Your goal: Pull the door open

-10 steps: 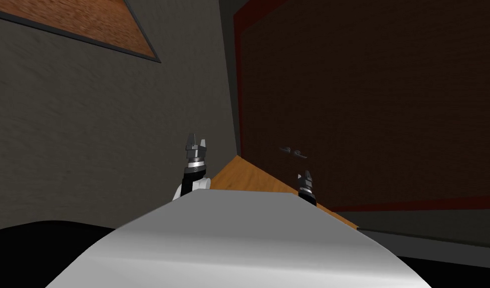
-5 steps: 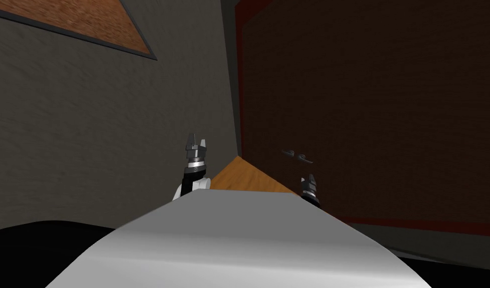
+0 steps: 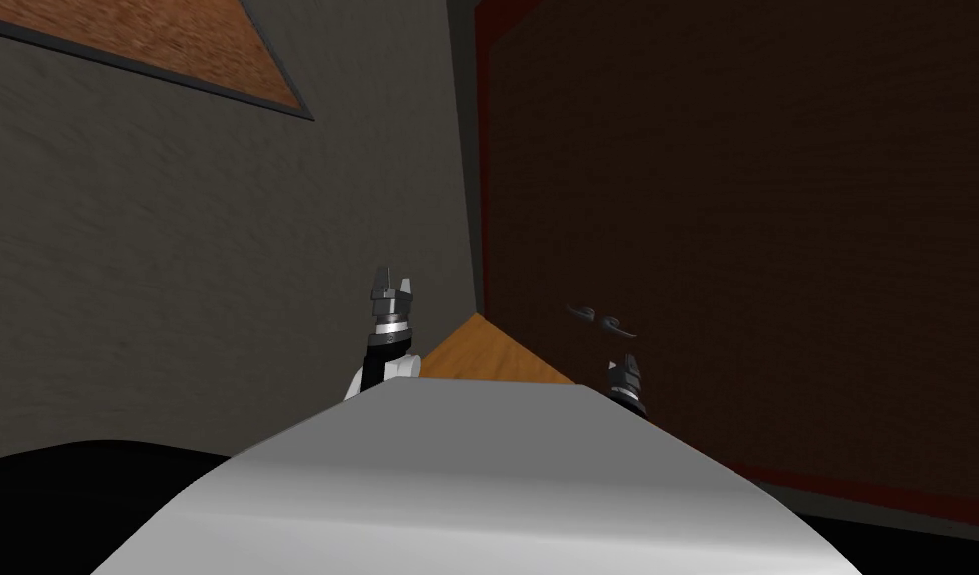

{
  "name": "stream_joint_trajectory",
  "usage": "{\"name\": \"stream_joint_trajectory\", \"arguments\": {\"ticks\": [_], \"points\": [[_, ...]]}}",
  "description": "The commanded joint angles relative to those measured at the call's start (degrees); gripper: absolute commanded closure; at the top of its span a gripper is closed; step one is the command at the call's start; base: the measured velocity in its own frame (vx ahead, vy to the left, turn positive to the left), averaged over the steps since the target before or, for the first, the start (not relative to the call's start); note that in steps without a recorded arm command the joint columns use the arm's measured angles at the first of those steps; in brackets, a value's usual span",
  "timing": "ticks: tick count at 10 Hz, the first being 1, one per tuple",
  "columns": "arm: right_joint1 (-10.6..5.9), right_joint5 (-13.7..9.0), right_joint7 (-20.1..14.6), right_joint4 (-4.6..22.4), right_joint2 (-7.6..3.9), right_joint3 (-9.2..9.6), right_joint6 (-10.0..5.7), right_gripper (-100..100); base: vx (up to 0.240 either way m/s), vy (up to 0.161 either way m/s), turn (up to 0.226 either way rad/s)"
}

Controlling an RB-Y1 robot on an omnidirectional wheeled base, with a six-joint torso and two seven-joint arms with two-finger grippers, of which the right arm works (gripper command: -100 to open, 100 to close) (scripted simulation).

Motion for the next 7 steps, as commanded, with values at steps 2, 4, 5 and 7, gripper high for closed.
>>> {"name": "stream_joint_trajectory", "arguments": {"ticks": [2, 4, 5, 7], "points": [[-0.87, -0.6, -0.56, 3.63, -0.73, -0.52, -0.98, -100, 0.076, -0.045, 0.051], [-1.5, -1.21, -0.93, 6.49, -1.3, -1.06, -1.62, -100, 0.092, -0.051, 0.083], [-1.58, -0.95, -1.07, 6.39, -1.33, -0.8, -1.82, -100, 0.045, -0.028, 0.02], [-0.33, -1.61, -0.93, 7.45, -2.0, -1.9, -1.68, -100, -0.056, -0.113, -0.168]]}}
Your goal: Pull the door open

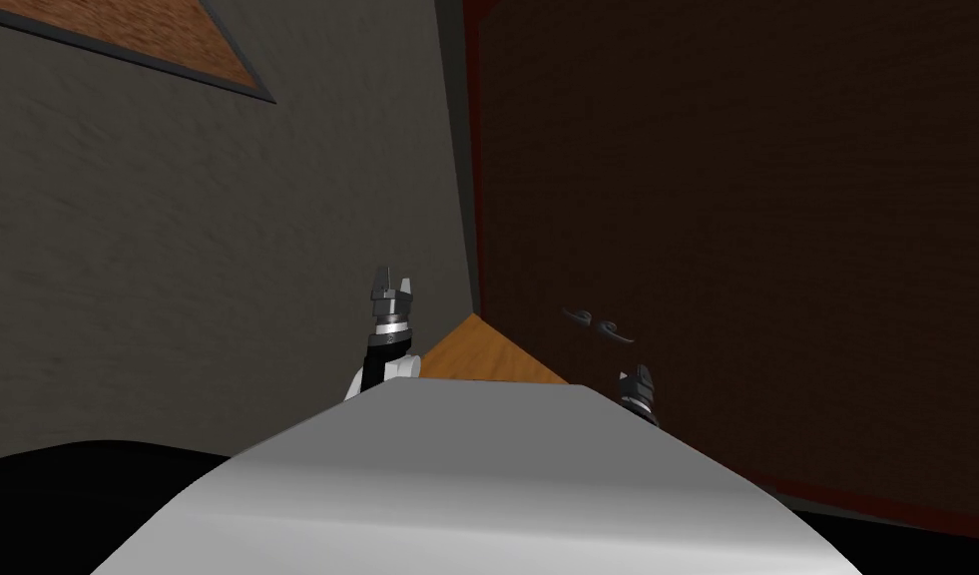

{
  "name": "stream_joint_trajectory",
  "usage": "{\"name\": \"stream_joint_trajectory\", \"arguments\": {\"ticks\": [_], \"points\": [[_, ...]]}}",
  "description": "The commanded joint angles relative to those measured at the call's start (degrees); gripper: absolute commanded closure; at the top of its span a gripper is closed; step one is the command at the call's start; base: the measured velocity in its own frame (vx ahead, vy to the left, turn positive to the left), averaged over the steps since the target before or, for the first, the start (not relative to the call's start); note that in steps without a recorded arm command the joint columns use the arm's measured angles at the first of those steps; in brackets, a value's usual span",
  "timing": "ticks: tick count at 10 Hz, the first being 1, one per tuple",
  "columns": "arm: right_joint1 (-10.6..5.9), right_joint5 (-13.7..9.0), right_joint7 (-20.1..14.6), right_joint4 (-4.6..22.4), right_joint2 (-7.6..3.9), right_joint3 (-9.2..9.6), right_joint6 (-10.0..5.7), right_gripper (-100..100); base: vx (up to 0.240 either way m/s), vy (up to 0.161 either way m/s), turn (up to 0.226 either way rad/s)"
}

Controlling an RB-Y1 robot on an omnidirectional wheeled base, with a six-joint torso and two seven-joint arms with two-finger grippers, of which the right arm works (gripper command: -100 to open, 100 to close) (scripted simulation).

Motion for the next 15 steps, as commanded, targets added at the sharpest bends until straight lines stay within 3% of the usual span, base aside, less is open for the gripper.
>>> {"name": "stream_joint_trajectory", "arguments": {"ticks": [1, 7, 12, 13, 15], "points": [[1.53, -0.43, 0.24, -0.46, -0.11, -0.74, 0.21, -100, -0.059, -0.16, -0.079], [2.71, -1.27, 0.77, 0.73, -0.88, -2.23, 0.65, -100, -0.004, -0.121, -0.068], [1.54, -1.06, 1.14, 0.57, -0.44, -2.01, 0.8, -100, 0.121, -0.066, 0.05], [-0.05, -0.51, 1.26, -0.08, 0.3, -1.16, 0.74, -100, 0.134, 0.058, 0.228], [-0.69, -0.28, 1.3, -0.22, 0.61, -0.8, 0.71, -100, 0.215, 0.043, 0.145]]}}
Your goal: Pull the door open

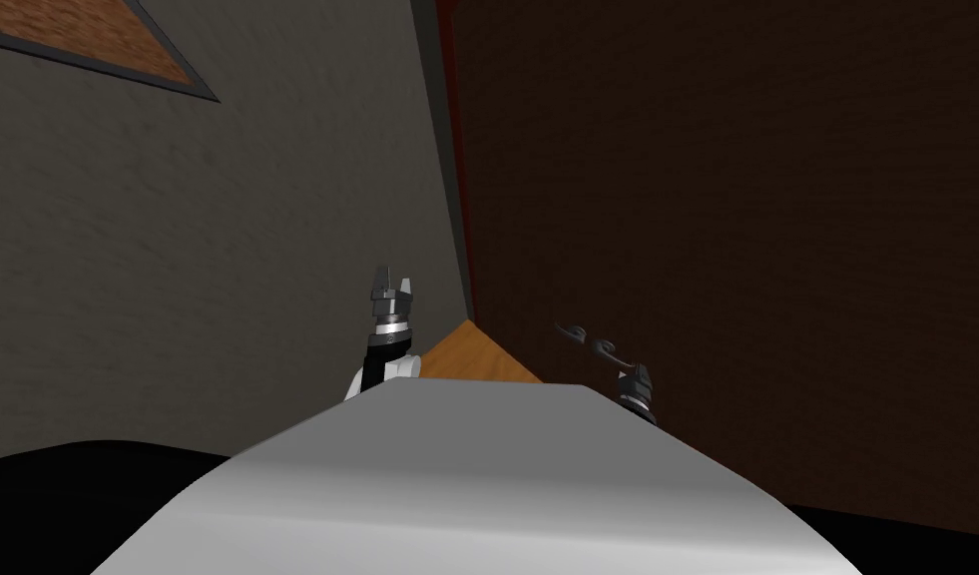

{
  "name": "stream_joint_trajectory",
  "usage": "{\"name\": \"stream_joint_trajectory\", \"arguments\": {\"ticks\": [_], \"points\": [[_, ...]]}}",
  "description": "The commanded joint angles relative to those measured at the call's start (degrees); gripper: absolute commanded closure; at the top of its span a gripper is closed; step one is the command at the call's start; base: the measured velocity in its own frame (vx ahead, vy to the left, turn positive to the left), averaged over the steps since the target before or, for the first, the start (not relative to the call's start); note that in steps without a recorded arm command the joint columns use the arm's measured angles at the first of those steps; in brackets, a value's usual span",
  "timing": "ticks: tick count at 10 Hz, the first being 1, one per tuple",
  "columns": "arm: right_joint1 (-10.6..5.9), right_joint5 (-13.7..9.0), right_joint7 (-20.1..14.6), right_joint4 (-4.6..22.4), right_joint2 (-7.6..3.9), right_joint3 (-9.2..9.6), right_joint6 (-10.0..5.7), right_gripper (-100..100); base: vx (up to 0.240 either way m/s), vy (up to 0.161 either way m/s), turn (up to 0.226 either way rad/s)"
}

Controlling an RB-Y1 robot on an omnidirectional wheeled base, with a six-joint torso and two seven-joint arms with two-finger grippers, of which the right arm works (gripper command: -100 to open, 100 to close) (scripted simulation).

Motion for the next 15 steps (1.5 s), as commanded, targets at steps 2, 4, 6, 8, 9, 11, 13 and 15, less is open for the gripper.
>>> {"name": "stream_joint_trajectory", "arguments": {"ticks": [2, 4, 6, 8, 9, 11, 13, 15], "points": [[1.8, -0.24, 0.97, -3.32, 0.81, -0.31, 2.04, -100, 0.039, 0.009, -0.02], [1.8, -0.24, 0.97, -4.37, 0.81, -0.31, 2.04, -100, -0.02, -0.005, 0.001], [0.64, 0.2, 1.01, -4.91, 1.37, 0.39, 1.97, -100, 0.124, 0.047, 0.153], [0.84, 0.18, 0.5, -4.4, 0.99, 0.37, 1.58, 100, 0.021, 0.009, 0.001], [0.84, 0.18, 0.5, -4.4, 0.99, 0.37, 1.58, 100, -0.018, -0.007, -0.004], [0.84, 0.18, 0.5, -4.4, 0.99, 0.37, 1.58, 100, -0.01, -0.006, 0.013], [0.84, 0.18, 0.5, -4.4, 0.99, 0.37, 1.58, 100, 0.0, 0.0, 0.0], [2.01, 0.05, 0.34, -3.68, 0.41, 0.02, 1.78, 100, -0.138, -0.043, -0.123]]}}
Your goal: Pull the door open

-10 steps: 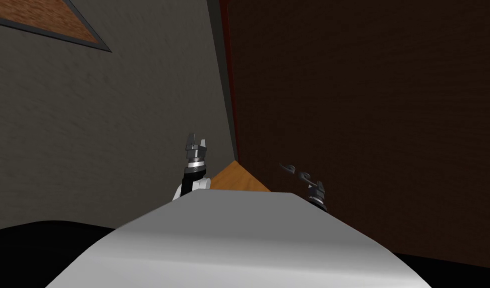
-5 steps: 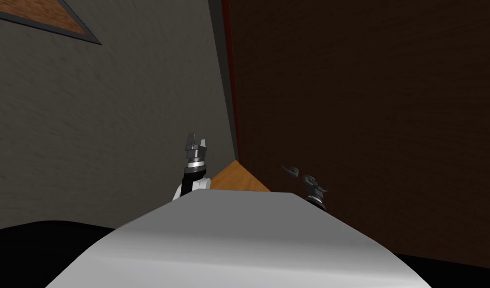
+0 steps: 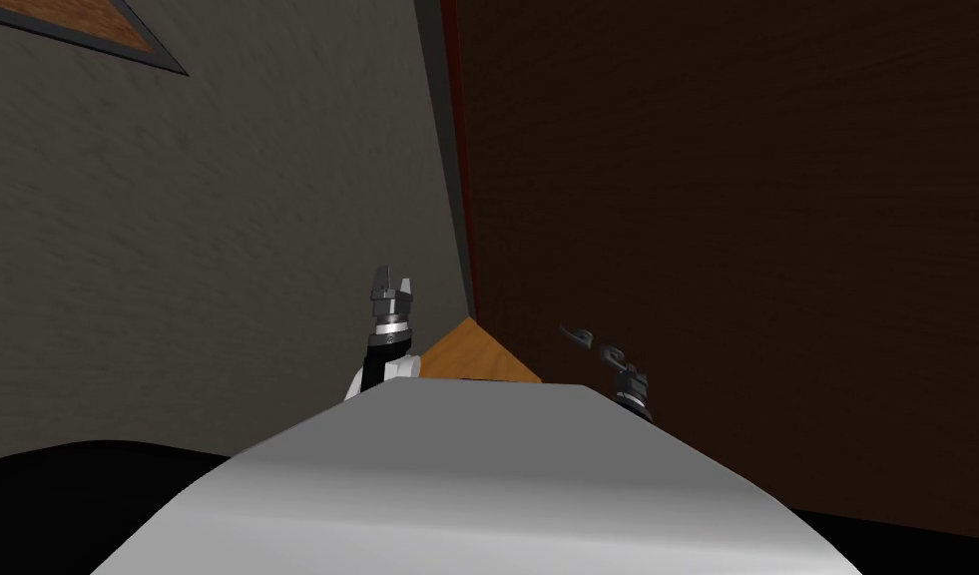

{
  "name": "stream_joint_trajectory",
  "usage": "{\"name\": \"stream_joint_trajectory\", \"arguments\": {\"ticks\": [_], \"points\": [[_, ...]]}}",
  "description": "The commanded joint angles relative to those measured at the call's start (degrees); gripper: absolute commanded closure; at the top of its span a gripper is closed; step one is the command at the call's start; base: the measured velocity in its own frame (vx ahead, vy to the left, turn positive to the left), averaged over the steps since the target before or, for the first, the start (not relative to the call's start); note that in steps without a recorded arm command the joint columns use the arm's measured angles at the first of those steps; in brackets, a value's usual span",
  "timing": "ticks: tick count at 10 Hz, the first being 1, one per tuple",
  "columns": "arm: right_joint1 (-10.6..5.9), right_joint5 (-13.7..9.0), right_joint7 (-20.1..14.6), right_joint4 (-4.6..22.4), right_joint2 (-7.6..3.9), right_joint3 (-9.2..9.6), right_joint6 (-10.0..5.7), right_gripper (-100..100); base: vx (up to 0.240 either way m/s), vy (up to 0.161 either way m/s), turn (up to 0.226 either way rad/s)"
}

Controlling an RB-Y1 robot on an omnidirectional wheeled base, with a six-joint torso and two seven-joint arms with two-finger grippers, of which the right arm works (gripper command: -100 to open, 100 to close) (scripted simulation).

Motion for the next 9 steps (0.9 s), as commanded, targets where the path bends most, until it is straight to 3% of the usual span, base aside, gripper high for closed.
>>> {"name": "stream_joint_trajectory", "arguments": {"ticks": [1, 2, 5, 6, 9], "points": [[-0.13, -0.13, -0.46, 2.43, -1.0, -0.3, -0.46, 100, -0.098, -0.026, -0.065], [-0.13, -0.13, -0.46, 1.3, -1.0, -0.3, -0.46, 100, -0.038, 0.005, -0.019], [0.29, -0.09, -0.58, 2.66, -1.27, -0.33, -0.44, 100, -0.041, -0.009, -0.074], [0.29, -0.09, -0.58, 1.31, -1.27, -0.33, -0.44, 100, -0.034, 0.001, 0.019], [0.29, -0.09, -0.58, 2.71, -1.27, -0.33, -0.44, 100, 0.003, 0.0, 0.006]]}}
